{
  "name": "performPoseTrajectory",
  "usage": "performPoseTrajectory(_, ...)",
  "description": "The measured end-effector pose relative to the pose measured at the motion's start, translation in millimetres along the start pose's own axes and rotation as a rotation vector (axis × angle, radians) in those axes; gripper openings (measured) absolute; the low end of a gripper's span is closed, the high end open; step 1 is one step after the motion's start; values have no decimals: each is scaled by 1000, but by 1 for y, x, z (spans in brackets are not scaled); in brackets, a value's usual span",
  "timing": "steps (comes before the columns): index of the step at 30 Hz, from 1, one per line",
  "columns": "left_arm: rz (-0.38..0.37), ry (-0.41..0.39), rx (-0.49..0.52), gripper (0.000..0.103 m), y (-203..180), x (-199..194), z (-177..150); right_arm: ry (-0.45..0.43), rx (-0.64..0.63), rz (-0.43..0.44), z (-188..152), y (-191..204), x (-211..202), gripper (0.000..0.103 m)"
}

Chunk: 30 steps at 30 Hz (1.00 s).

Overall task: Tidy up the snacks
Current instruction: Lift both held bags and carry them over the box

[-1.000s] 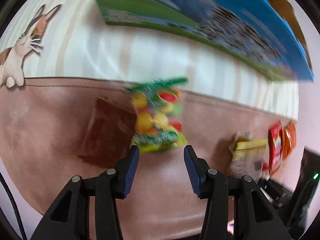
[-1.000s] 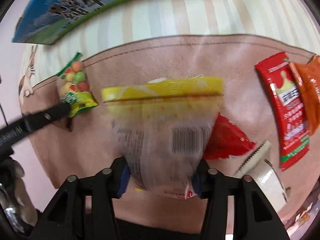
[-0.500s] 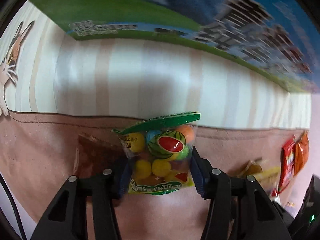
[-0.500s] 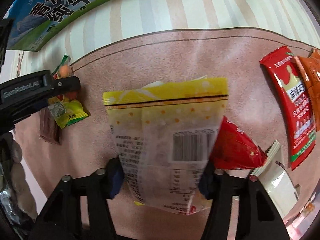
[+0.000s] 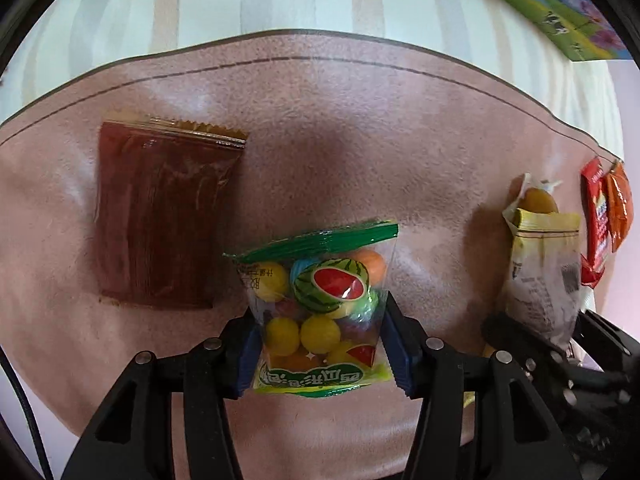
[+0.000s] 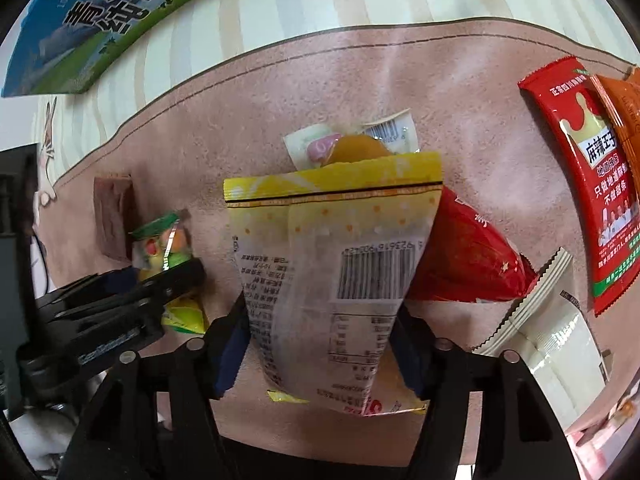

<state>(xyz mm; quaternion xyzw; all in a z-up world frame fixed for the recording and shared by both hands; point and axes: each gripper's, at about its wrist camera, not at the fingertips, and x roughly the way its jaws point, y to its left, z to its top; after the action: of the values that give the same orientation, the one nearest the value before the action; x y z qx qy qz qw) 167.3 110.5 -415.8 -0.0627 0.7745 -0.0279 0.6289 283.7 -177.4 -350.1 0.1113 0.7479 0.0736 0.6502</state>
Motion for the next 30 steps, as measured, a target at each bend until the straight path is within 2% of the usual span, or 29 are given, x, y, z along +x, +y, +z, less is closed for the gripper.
performPoseTrajectory(3, 3, -13, 3, 51, 2, -3, 14, 7, 0, -11, -1, 4, -15, 68)
performPoseTrajectory(5, 4, -29, 6, 51, 2, -2, 13, 7, 3, -24, 2, 8, -22, 68)
performPoseTrajectory(6, 10, -34, 11, 50, -1, -5, -1, 7, -3, -32, 2, 11, -21, 68)
performPoseTrajectory(7, 11, -45, 11, 50, -2, -8, -3, 1, -14, -42, 0, 14, -22, 66)
performPoseTrajectory(8, 10, -52, 14, 49, 0, -12, -9, -12, -27, -58, -1, 17, -24, 54)
performPoseTrajectory(10, 12, -68, 28, 49, -1, -20, -12, -25, -35, -73, -11, 23, -31, 50)
performPoseTrajectory(13, -2, -91, 46, 49, -6, -32, -27, -60, -20, -65, -17, 28, -46, 46)
performPoseTrajectory(16, -37, -128, 59, 49, -5, -49, -28, -102, -16, -55, -26, 37, -72, 46)
performPoseTrajectory(19, -99, -172, 79, 49, -3, -82, -34, -155, -6, -14, -28, 46, -103, 46)
performPoseTrajectory(23, -157, -245, 96, 49, -8, -143, -25, -247, -7, 50, -21, 58, -157, 46)
performPoseTrajectory(26, -190, -306, 97, 49, -10, -190, -14, -334, -31, 94, 0, 65, -203, 46)
performPoseTrajectory(30, -178, -390, 80, 49, -13, -235, 14, -415, -54, 120, 42, 67, -247, 46)
